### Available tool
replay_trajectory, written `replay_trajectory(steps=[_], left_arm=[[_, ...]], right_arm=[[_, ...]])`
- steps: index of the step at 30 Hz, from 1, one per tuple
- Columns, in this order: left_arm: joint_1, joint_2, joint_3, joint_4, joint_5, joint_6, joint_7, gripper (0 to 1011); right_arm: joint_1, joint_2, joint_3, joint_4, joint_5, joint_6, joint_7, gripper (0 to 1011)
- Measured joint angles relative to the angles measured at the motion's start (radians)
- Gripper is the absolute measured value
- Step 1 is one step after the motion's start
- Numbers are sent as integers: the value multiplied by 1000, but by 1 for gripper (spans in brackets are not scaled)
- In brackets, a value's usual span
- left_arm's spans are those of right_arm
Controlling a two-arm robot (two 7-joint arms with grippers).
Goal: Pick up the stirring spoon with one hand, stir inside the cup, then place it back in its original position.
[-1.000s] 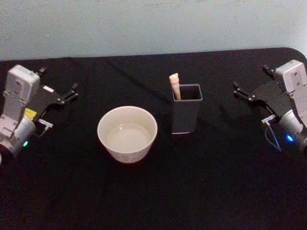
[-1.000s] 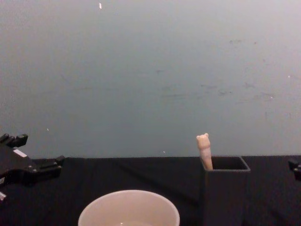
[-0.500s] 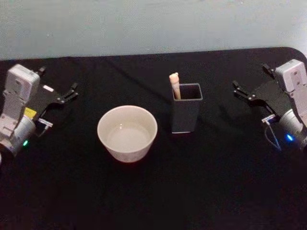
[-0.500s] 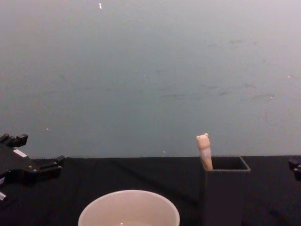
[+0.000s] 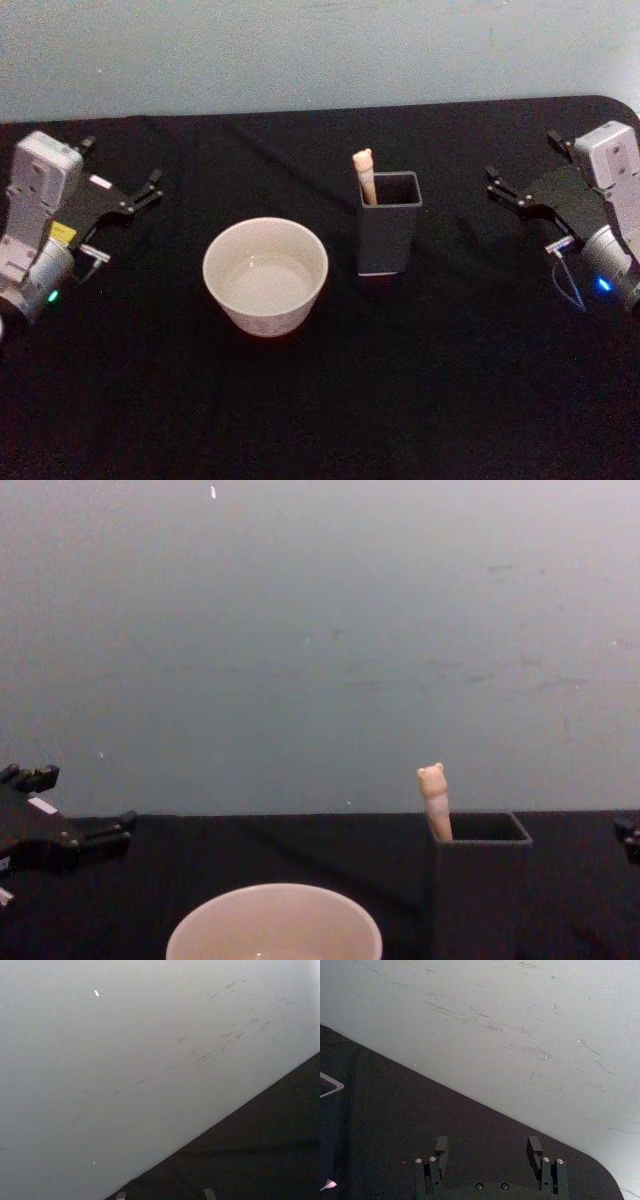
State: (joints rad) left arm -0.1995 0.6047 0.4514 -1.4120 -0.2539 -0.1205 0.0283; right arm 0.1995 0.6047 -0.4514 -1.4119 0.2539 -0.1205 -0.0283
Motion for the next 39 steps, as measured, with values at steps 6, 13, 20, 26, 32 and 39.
replay_trajectory(steps=[6, 13, 20, 26, 32, 39], left_arm=[[0, 0, 0, 0, 0, 0, 0, 1001], [0, 0, 0, 0, 0, 0, 0, 1001], [0, 0, 0, 0, 0, 0, 0, 1001], [0, 0, 0, 0, 0, 0, 0, 1001], [0, 0, 0, 0, 0, 0, 0, 1001], [0, 0, 0, 0, 0, 0, 0, 1001]], right_arm=[[0, 0, 0, 0, 0, 0, 0, 1002], [0, 0, 0, 0, 0, 0, 0, 1002], [0, 0, 0, 0, 0, 0, 0, 1002], [-5, -4, 15, -33, 12, 20, 34, 1002], [-11, -5, 39, -90, 57, 57, 86, 1002], [-11, -4, 63, -170, 134, 135, 177, 1002]])
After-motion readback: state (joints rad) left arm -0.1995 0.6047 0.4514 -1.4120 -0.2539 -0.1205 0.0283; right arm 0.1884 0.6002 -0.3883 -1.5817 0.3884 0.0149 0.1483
